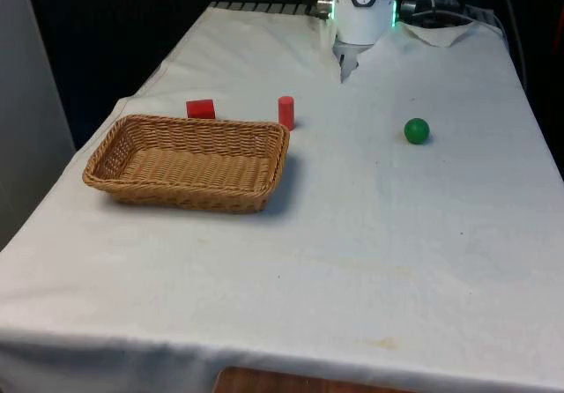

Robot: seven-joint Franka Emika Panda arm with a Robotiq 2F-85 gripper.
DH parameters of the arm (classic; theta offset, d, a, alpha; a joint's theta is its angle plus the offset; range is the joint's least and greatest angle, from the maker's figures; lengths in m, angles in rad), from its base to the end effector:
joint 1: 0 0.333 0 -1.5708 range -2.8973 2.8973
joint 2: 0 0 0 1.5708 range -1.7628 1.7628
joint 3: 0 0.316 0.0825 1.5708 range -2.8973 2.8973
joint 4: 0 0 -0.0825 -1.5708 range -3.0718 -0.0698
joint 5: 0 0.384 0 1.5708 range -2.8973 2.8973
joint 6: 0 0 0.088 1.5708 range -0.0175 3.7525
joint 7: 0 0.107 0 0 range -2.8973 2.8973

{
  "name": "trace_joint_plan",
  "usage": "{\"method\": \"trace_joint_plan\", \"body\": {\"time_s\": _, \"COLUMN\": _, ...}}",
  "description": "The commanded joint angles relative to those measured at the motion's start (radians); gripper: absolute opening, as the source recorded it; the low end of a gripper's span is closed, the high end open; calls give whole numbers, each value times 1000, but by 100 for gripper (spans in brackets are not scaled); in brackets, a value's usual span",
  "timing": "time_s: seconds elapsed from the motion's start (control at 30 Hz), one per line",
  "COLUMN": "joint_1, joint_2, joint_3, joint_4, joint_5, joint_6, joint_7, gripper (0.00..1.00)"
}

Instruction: Pick up the object to the left of the cylinder and place it into the basket.

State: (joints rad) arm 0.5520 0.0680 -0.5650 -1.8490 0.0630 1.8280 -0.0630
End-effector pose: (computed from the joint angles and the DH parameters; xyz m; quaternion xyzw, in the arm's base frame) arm 0.5697 0.0037 0.4814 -0.9990 -0.0156 0.0386 0.0134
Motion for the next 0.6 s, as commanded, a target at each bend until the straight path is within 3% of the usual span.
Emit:
{"method": "trace_joint_plan", "body": {"time_s": 0.0, "joint_1": 5, "joint_2": -5, "joint_3": 6, "joint_4": -10, "joint_5": -7, "joint_6": 10, "joint_7": 15, "gripper": 100}}
{"method": "trace_joint_plan", "body": {"time_s": 0.23, "joint_1": 7, "joint_2": -39, "joint_3": 38, "joint_4": -65, "joint_5": -26, "joint_6": 38, "joint_7": 54, "gripper": 100}}
{"method": "trace_joint_plan", "body": {"time_s": 0.27, "joint_1": 1, "joint_2": -26, "joint_3": 41, "joint_4": -53, "joint_5": -12, "joint_6": 21, "joint_7": 42, "gripper": 100}}
{"method": "trace_joint_plan", "body": {"time_s": 0.33, "joint_1": 7, "joint_2": -53, "joint_3": 50, "joint_4": -91, "joint_5": -33, "joint_6": 56, "joint_7": 65, "gripper": 100}}
{"method": "trace_joint_plan", "body": {"time_s": 0.47, "joint_1": 6, "joint_2": -73, "joint_3": 66, "joint_4": -130, "joint_5": -40, "joint_6": 89, "joint_7": 80, "gripper": 100}}
{"method": "trace_joint_plan", "body": {"time_s": 0.5, "joint_1": 1, "joint_2": -58, "joint_3": 65, "joint_4": -115, "joint_5": -25, "joint_6": 68, "joint_7": 65, "gripper": 100}}
{"method": "trace_joint_plan", "body": {"time_s": 0.57, "joint_1": 6, "joint_2": -87, "joint_3": 78, "joint_4": -161, "joint_5": -46, "joint_6": 113, "joint_7": 92, "gripper": 100}}
